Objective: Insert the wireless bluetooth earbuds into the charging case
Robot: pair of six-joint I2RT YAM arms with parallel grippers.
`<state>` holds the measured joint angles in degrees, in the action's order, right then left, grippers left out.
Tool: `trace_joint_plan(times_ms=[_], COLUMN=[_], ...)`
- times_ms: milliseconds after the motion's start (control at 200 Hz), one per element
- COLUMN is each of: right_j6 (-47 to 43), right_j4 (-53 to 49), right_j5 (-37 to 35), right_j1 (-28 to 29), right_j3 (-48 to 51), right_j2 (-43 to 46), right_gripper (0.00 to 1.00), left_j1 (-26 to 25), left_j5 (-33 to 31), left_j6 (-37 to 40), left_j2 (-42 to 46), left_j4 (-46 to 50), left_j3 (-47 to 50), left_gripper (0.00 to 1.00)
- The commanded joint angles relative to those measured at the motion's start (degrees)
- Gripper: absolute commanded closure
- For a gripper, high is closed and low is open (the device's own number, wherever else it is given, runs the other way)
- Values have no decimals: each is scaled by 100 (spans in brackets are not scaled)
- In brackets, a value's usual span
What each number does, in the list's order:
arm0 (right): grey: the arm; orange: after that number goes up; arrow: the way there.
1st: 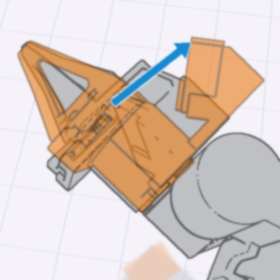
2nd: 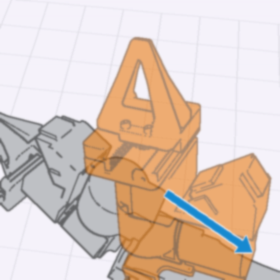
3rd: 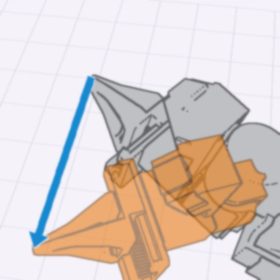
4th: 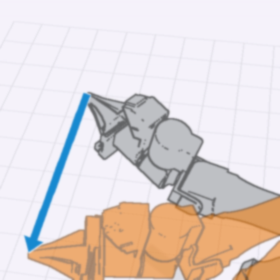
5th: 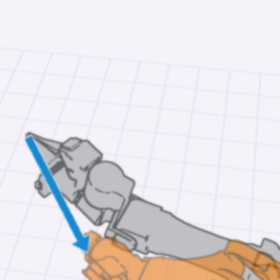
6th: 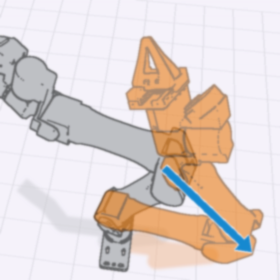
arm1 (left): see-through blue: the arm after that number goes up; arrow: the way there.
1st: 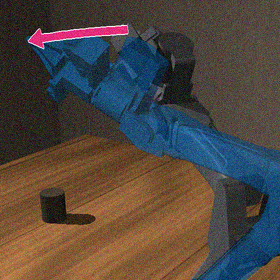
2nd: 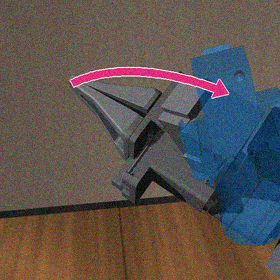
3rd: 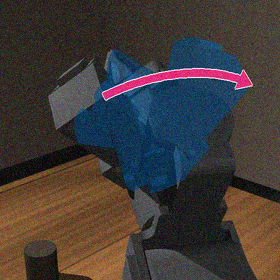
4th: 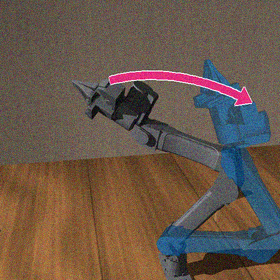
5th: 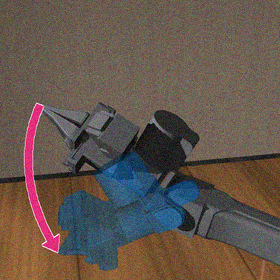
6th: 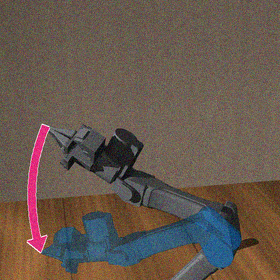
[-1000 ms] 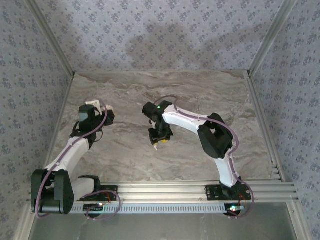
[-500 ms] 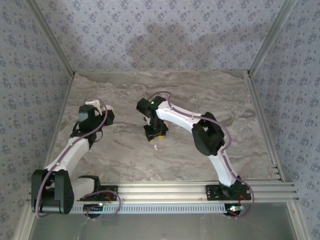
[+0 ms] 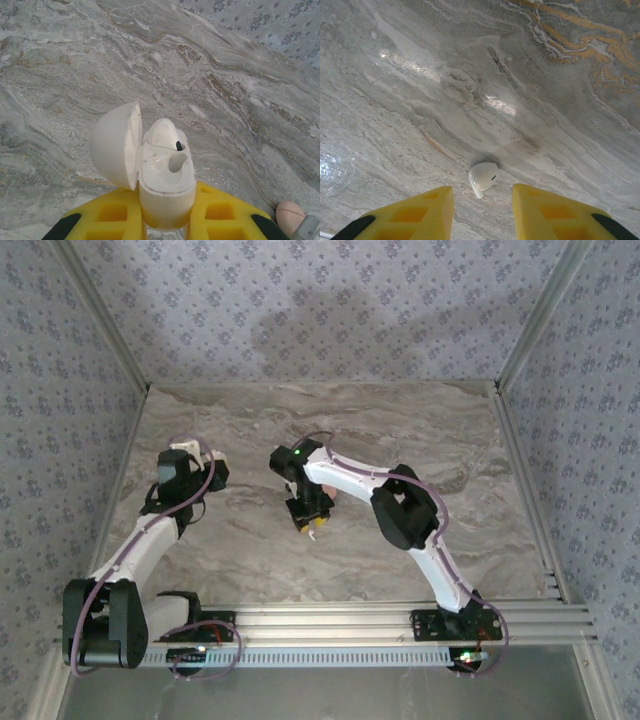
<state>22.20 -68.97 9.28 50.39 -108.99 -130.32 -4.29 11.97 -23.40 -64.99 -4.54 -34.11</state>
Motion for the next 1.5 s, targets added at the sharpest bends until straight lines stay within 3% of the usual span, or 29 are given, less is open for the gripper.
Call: trace_joint_plan(times_ms=[0, 410, 889, 1204, 1494], right_j6=[-25, 56, 223, 996, 1616], right_j4=[-47, 109, 707, 2592, 4548], right_j5=[96, 122, 240, 737, 547], right_j1=[24, 14, -57, -476, -972], right_j3=[55, 284, 737, 2303, 3877], right_j2=[-164, -253, 10, 1350, 3132], right_gripper=[64, 64, 74, 76, 76], left_j1=[-41, -50, -49, -318, -1286], left_j5=[-74, -80, -64, 344, 447], left_j6=[91, 73, 98, 203, 634], left_j2=[-20, -22, -14, -99, -243], left_j4=[-65, -78, -65, -857, -2616], left_j3=[-122, -114, -149, 90, 556], left_gripper=[84, 84, 84, 84, 84])
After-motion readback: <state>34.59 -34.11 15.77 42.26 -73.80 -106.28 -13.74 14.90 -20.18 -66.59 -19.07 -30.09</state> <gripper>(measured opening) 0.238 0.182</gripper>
